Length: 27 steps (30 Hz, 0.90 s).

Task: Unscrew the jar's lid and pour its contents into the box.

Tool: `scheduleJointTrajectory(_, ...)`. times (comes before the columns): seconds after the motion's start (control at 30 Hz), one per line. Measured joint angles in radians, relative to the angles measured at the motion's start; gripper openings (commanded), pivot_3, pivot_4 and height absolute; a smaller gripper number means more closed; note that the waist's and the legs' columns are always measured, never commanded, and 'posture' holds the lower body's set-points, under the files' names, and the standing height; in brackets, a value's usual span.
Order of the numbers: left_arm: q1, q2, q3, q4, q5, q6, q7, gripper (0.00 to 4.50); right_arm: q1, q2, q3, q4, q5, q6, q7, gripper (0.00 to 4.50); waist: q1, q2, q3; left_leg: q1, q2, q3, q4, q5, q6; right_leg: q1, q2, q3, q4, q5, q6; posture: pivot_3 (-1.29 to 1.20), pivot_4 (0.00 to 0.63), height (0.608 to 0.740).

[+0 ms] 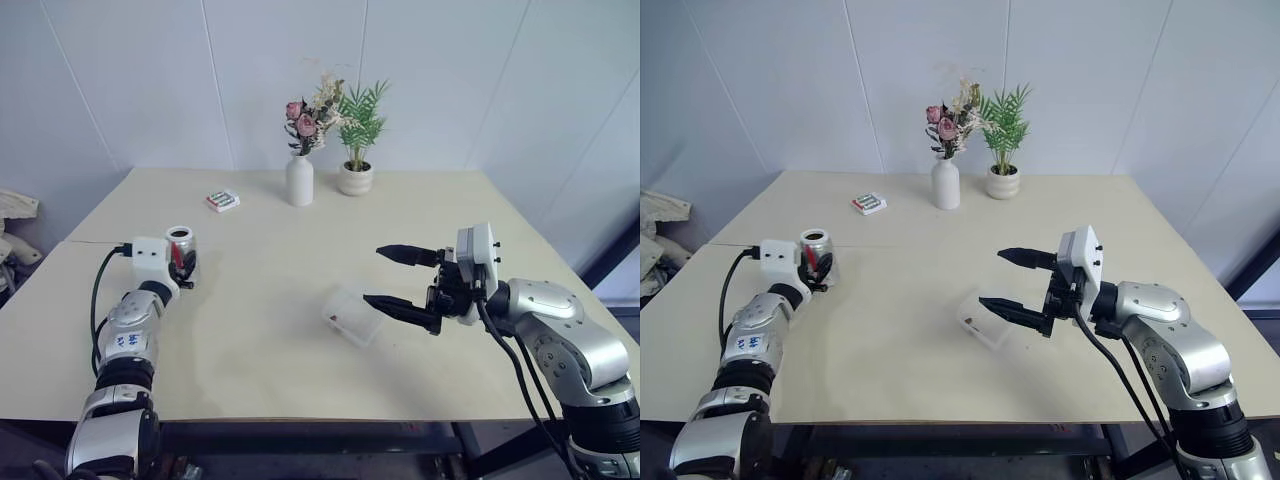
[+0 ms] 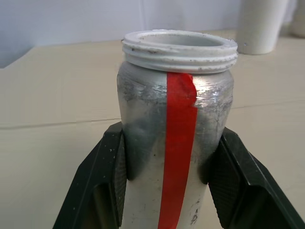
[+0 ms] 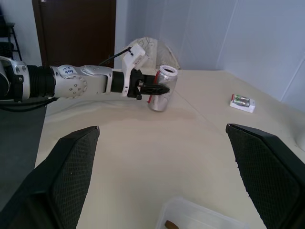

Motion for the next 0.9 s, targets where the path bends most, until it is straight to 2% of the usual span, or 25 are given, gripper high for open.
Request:
scheduleJointTrajectory(0.17,0.071,-0.055,0.061,-0.068,-0.067,-0.051,0.039,1.91,-0.005,0.001,0.009,0.005,0.0,0.0,0.003,4.48,0.009,0.0,0.0,0.0,0.0,0.0,0.0,0.0,0.0,0.0,0.0,0.0,0.0,0.0,0.0,0.0,0.15,0.74)
scheduleJointTrajectory(0.4,0.083,-0.085,0.1,-0.123,-0.177,0.054,0.013,1.91,-0.005,0.001,0.011,0.008,0.0,0.001,0.006,4.48,0.004,0.0,0.0,0.001,0.0,0.0,0.0,0.0,0.0,0.0,0.0,0.0,0.0,0.0,-0.001,0.0,0.15,0.74)
scheduleJointTrajectory(0.47,0.092,-0.085,0.099,-0.123,-0.178,0.085,0.014,2.65,-0.006,0.001,0.011,0.012,0.0,0.003,0.006,4.5,0.001,0.0,0.0,0.001,0.001,0.0,-0.001,0.0,0.0,0.0,0.001,0.0,-0.001,0.0,-0.001,0.0,0.15,0.74)
scheduleJointTrajectory(0.67,0.11,-0.056,0.088,-0.131,-0.162,0.1,0.02,4.42,-0.008,0.002,0.011,0.015,0.0,0.011,0.006,4.5,0.004,0.0,0.0,0.001,0.0,0.0,-0.001,0.0,0.0,0.0,0.001,0.0,-0.002,0.0,-0.001,0.0,0.15,0.74)
scheduleJointTrajectory(0.9,0.126,-0.055,0.077,-0.172,-0.16,0.116,0.02,4.47,-0.016,0.013,0.011,0.015,0.0,0.013,0.006,4.5,0.004,0.0,0.0,0.001,0.001,0.0,-0.003,0.0,0.0,0.001,0.001,0.0,-0.005,0.001,-0.001,0.0,0.15,0.74)
